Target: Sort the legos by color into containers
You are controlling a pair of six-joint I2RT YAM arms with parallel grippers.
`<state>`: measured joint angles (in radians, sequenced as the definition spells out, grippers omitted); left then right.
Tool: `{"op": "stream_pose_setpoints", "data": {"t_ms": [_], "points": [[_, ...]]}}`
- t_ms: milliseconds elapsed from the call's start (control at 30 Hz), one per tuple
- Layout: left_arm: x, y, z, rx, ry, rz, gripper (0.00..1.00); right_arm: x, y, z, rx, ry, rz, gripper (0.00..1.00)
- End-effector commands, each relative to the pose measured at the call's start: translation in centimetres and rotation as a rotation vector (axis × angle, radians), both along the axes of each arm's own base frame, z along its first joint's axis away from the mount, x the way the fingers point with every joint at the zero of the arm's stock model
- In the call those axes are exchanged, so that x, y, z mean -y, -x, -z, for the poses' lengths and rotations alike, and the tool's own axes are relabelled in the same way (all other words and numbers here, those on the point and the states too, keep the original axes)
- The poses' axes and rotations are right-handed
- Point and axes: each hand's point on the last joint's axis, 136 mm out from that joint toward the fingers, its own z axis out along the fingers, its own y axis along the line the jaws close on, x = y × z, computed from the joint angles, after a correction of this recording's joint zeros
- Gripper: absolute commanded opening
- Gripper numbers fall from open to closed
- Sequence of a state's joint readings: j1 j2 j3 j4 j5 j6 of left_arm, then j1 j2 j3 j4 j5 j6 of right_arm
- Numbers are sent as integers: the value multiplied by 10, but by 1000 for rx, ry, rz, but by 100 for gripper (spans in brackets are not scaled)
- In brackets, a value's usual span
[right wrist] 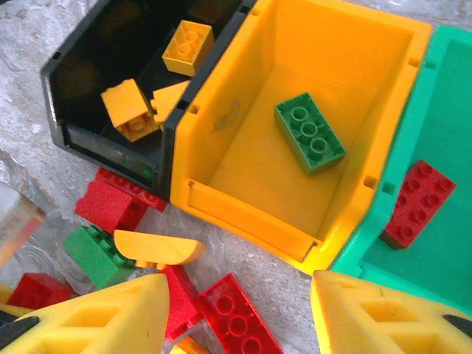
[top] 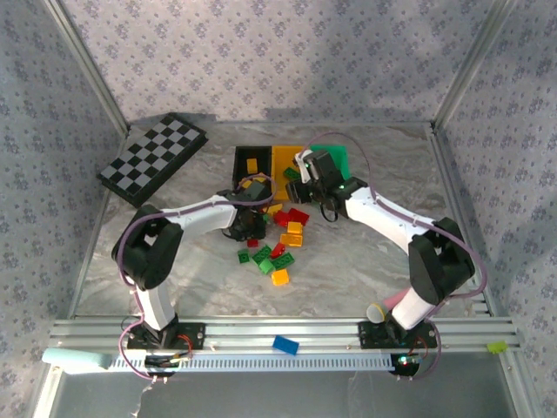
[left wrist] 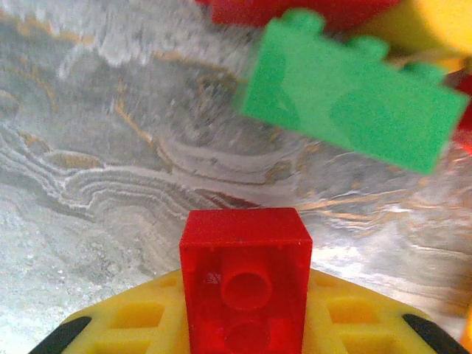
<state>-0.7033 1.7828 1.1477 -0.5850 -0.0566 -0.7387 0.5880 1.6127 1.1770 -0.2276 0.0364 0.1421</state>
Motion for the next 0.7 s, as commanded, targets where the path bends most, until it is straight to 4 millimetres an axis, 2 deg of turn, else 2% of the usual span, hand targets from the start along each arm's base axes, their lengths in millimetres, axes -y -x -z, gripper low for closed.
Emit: {"op": "stream_pose_setpoints", "data": {"t_ms": [0,200,400,667], "points": [[16,-19,-45,123,31,63,23,12,3,-3,-6,-30,30,55],[36,-44,-76,222,63,125,24,35,5,-3,-8,-38,91,55],[69,-74,-102,279,108,188,24,68,10,7,-40,-76,184,55],[115,-109,-119,317,181,255,24,107,20,11,-52,-110,281,55]]}}
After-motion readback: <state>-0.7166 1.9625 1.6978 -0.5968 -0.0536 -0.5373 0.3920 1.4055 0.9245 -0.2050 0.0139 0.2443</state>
